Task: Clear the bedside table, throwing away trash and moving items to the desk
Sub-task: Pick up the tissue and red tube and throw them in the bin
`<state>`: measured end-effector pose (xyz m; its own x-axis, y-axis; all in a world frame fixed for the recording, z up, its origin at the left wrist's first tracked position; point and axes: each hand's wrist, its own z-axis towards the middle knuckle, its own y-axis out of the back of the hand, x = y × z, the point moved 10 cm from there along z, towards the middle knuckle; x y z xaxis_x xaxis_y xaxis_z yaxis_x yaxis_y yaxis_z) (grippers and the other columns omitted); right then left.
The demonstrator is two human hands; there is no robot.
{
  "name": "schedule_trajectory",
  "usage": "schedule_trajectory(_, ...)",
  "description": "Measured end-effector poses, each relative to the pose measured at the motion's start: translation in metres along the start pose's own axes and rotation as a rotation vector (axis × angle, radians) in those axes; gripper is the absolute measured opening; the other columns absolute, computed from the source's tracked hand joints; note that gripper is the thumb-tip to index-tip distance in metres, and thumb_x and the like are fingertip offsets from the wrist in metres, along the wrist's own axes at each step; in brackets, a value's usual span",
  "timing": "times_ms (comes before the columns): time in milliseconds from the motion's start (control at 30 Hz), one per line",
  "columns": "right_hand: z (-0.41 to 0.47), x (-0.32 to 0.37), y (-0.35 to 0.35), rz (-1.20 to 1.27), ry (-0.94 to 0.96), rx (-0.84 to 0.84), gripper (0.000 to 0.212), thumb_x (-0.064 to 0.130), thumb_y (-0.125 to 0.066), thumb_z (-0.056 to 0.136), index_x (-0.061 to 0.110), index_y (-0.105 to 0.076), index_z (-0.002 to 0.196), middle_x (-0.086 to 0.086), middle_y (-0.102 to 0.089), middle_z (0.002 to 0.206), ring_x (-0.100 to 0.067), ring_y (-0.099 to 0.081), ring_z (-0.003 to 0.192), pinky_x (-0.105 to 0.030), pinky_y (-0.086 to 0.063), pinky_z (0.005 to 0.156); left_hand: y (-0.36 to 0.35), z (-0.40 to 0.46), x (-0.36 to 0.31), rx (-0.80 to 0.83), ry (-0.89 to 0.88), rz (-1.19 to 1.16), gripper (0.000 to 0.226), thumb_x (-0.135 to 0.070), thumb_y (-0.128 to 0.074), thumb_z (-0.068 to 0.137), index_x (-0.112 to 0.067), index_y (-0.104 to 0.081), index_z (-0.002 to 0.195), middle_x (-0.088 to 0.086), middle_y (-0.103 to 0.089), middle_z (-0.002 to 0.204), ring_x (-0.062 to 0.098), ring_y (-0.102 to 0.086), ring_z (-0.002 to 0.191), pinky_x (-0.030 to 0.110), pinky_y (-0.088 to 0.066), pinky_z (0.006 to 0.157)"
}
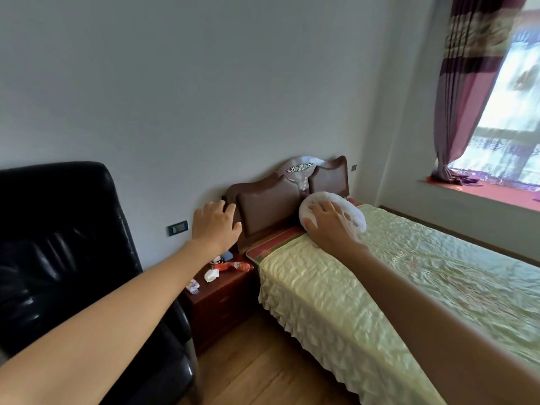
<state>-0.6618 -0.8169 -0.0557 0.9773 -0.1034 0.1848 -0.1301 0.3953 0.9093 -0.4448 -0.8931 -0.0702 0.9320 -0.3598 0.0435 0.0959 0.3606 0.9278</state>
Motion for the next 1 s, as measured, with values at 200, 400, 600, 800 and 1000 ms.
schedule_trajectory(200, 0.098, -0.012, -0.049, 0.006, 0.024, 0.014, 0.047, 0.039, -0.039, 0.095, 0.016, -0.044, 0.136, -0.010, -0.041, 0.142, -0.030, -0.031, 0.134, -0.046, -0.027, 0.107, -0.048, 0.093, 0.016, 0.022, 0.032, -0.007, 0.053, -0.041, -0.040, 0.093, -0.015, -0.037, 0.139, 0.010, -0.044, 0.140, 0.031, -0.039, 0.128, 0.043, -0.036, 0.099)
schedule_trajectory(400, 0.208, -0.024, -0.095, 0.010, 0.112, 0.027, 0.047, 0.040, -0.040, 0.095, 0.015, -0.044, 0.134, -0.010, -0.042, 0.140, -0.029, -0.033, 0.132, -0.047, -0.032, 0.103, -0.100, 0.181, 0.030, 0.048, 0.104, 0.010, 0.052, -0.042, -0.039, 0.094, -0.015, -0.038, 0.138, 0.011, -0.045, 0.138, 0.031, -0.039, 0.128, 0.044, -0.035, 0.100)
schedule_trajectory(600, 0.324, -0.032, -0.135, 0.073, 0.202, 0.059, 0.044, 0.038, -0.041, 0.094, 0.016, -0.046, 0.132, -0.010, -0.042, 0.140, -0.030, -0.031, 0.133, -0.046, -0.031, 0.102, -0.135, 0.266, 0.053, 0.050, 0.223, 0.018, 0.046, -0.040, -0.040, 0.092, -0.015, -0.044, 0.131, 0.010, -0.046, 0.136, 0.031, -0.040, 0.126, 0.044, -0.035, 0.097)
schedule_trajectory(800, 0.400, -0.018, -0.195, 0.113, 0.300, 0.115, 0.045, 0.036, -0.040, 0.095, 0.015, -0.044, 0.135, -0.010, -0.042, 0.140, -0.029, -0.031, 0.133, -0.045, -0.032, 0.102, -0.178, 0.318, 0.078, 0.102, 0.315, 0.041, 0.046, -0.040, -0.037, 0.094, -0.015, -0.042, 0.132, 0.009, -0.043, 0.139, 0.031, -0.037, 0.128, 0.044, -0.034, 0.098)
schedule_trajectory(1000, 0.458, 0.017, -0.271, 0.156, 0.384, 0.193, 0.047, 0.037, -0.038, 0.096, 0.015, -0.042, 0.137, -0.010, -0.041, 0.142, -0.028, -0.031, 0.135, -0.045, -0.033, 0.104, -0.232, 0.344, 0.125, 0.159, 0.400, 0.065, 0.051, -0.039, -0.037, 0.094, -0.017, -0.035, 0.140, 0.009, -0.036, 0.146, 0.030, -0.031, 0.133, 0.043, -0.031, 0.104)
